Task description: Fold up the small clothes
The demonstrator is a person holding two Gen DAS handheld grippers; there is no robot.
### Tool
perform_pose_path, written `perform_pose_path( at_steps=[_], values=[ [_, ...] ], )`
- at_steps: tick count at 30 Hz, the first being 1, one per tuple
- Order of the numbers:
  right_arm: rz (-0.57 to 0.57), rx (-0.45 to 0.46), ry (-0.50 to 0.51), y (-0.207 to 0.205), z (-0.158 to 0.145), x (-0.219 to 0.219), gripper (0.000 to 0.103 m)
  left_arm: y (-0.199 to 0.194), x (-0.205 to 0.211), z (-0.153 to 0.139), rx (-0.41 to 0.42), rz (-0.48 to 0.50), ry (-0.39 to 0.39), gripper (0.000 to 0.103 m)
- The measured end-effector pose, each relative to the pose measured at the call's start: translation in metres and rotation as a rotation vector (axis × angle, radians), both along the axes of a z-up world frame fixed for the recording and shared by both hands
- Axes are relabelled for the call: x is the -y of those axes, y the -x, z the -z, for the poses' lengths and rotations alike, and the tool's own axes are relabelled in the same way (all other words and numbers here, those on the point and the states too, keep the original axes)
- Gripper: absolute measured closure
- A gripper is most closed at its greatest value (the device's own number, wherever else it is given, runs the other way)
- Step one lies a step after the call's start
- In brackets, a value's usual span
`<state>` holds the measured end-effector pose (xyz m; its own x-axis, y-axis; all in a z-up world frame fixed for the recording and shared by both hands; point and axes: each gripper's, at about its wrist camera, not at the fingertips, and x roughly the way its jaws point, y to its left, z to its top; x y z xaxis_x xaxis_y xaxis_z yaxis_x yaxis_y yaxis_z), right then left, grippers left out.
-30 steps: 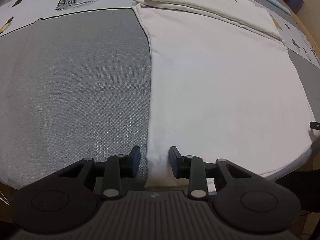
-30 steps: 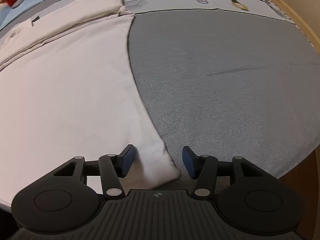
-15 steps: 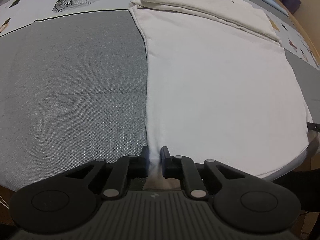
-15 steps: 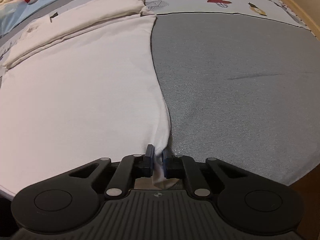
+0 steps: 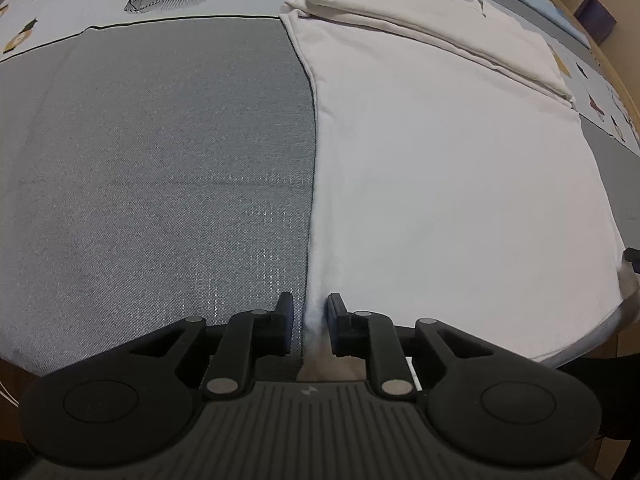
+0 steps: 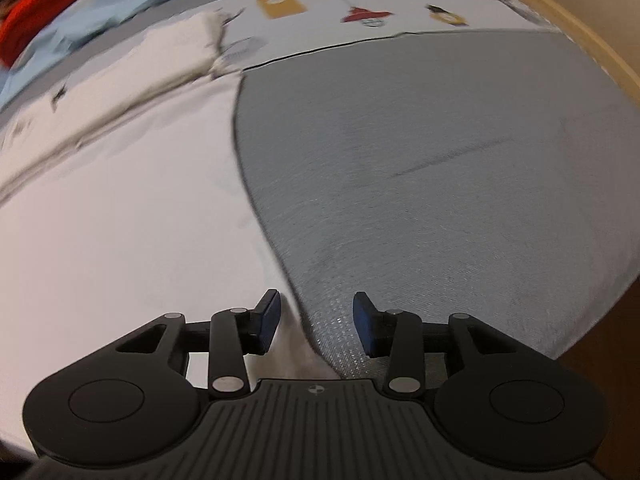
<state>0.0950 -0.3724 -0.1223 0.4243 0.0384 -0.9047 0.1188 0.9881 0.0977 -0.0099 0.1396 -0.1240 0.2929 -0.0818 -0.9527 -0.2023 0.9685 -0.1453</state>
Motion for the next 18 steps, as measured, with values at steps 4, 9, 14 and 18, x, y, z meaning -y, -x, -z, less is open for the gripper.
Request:
perform_pose_path(
  at_steps=[4, 9, 14, 18],
  values=[
    [-0.005, -0.019, -0.015, -0.001, 0.006, 0.001, 0.058, -0.002, 0.002, 0.001, -0.007, 0.003, -0.008, 0.082],
    [-0.026, -0.04, -0.014, -0.001, 0.012, -0.006, 0.058, -0.005, 0.006, 0.003, -0.009, 0.01, -0.013, 0.082],
    [-0.144, -0.063, 0.051, 0.0, 0.017, -0.03, 0.058, -0.005, 0.006, 0.003, -0.009, 0.013, -0.01, 0.082],
    [-0.166, -0.066, 0.043, 0.001, 0.018, -0.033, 0.058, -0.005, 0.006, 0.004, -0.009, 0.017, -0.011, 0.082]
  ],
)
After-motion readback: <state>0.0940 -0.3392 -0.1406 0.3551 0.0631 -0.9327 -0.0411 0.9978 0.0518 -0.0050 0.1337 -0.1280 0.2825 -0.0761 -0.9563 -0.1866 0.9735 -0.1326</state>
